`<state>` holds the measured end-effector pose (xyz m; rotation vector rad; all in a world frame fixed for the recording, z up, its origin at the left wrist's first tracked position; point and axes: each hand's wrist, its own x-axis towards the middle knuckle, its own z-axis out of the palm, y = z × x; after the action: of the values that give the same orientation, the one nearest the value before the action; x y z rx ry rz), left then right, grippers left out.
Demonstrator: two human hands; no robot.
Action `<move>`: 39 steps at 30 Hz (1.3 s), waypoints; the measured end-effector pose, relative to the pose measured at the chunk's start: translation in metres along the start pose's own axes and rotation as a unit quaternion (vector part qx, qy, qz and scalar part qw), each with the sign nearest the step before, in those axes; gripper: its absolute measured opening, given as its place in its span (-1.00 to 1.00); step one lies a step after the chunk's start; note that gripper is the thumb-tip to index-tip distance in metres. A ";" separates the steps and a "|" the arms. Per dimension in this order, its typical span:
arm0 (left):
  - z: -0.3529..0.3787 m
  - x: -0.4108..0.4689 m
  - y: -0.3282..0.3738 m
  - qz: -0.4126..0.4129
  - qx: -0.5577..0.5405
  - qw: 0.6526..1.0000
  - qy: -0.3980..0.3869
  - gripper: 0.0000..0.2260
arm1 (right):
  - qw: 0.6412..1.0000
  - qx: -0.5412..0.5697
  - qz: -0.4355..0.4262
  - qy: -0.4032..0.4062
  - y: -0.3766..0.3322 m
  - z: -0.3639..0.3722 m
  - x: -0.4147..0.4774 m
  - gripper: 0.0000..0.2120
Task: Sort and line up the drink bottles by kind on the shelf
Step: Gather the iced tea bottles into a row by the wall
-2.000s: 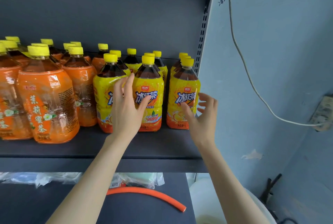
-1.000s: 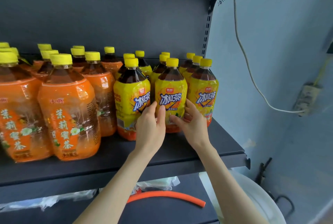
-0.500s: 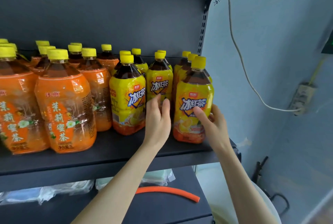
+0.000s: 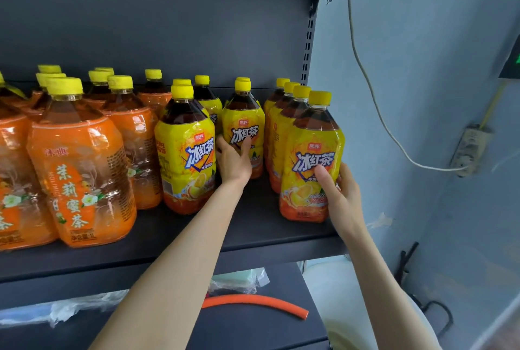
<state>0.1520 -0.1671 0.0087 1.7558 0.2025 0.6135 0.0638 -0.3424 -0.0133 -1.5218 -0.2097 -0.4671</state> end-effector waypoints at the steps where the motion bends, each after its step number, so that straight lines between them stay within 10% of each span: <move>1: 0.001 0.002 -0.001 0.000 -0.015 1.000 -0.004 -0.38 | 1.000 -0.001 -0.001 0.000 0.001 0.000 0.000 -0.46; 21: 0.010 0.023 -0.013 -0.022 -0.171 0.982 -0.074 -0.34 | 1.000 -0.008 -0.010 -0.003 0.005 -0.002 0.002 -0.42; 39: 0.009 0.025 -0.012 -0.041 -0.101 0.992 -0.058 -0.18 | 1.000 -0.012 -0.012 0.003 0.005 -0.001 0.000 -0.49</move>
<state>0.1802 -0.1603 0.0031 1.5746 0.1272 0.4548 0.0659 -0.3440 -0.0174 -1.5431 -0.2188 -0.4952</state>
